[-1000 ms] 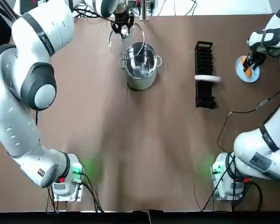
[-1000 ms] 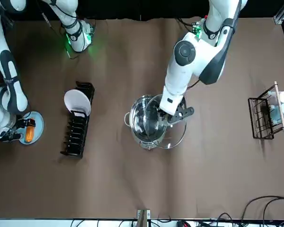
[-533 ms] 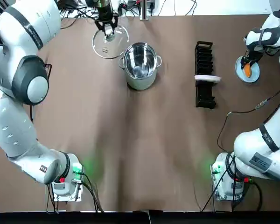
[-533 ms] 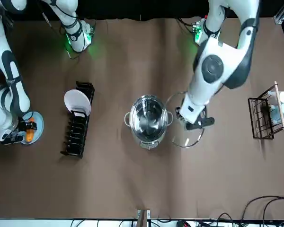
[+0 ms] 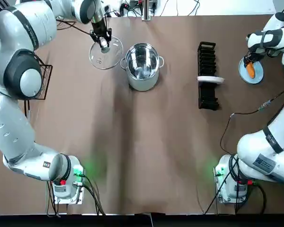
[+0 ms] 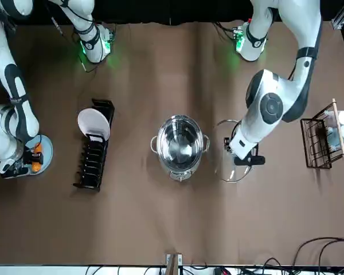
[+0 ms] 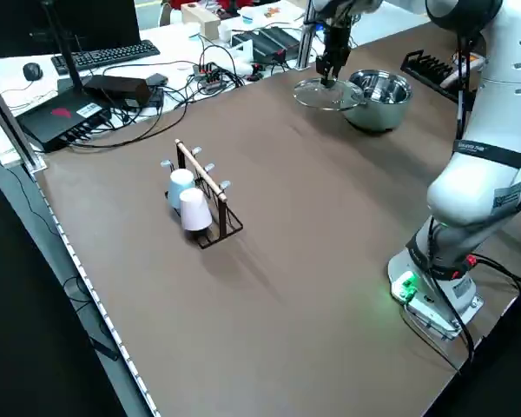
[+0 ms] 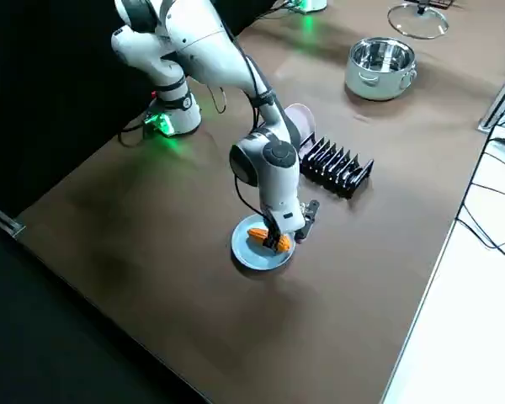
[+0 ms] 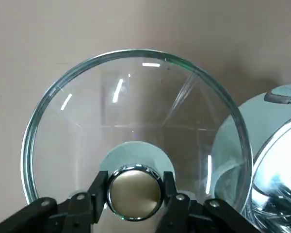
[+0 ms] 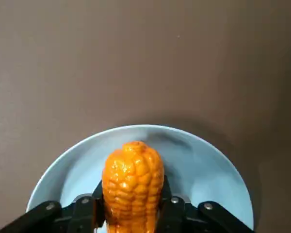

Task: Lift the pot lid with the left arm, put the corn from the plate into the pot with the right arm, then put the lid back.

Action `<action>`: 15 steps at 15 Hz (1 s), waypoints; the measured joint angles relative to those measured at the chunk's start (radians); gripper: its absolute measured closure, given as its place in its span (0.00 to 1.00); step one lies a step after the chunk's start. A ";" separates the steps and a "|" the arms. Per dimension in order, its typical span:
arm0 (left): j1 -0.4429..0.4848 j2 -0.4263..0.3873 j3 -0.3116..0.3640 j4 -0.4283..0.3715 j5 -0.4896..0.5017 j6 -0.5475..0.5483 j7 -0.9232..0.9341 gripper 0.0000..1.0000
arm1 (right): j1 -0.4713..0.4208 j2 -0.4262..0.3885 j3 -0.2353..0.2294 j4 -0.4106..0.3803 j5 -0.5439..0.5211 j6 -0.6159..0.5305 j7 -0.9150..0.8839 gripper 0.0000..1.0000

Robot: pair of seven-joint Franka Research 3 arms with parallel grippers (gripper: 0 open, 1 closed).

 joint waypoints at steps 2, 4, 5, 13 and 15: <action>-0.002 -0.032 -0.004 -0.080 0.000 0.072 0.000 0.50 | 0.001 -0.021 0.013 -0.001 0.000 -0.028 -0.013 0.57; -0.002 -0.055 -0.004 -0.127 0.001 0.093 0.012 0.50 | 0.001 -0.093 0.035 0.004 0.000 -0.178 -0.030 0.57; -0.001 -0.062 -0.004 -0.136 0.002 0.094 0.022 0.50 | 0.001 -0.147 0.056 0.008 0.001 -0.269 -0.034 0.57; 0.001 -0.082 -0.003 -0.165 0.003 0.093 0.089 0.50 | 0.085 -0.530 0.296 0.015 0.180 -0.750 0.151 0.57; 0.001 -0.082 -0.003 -0.166 0.003 0.093 0.090 0.50 | 0.178 -0.540 0.334 0.032 0.186 -0.762 0.312 0.57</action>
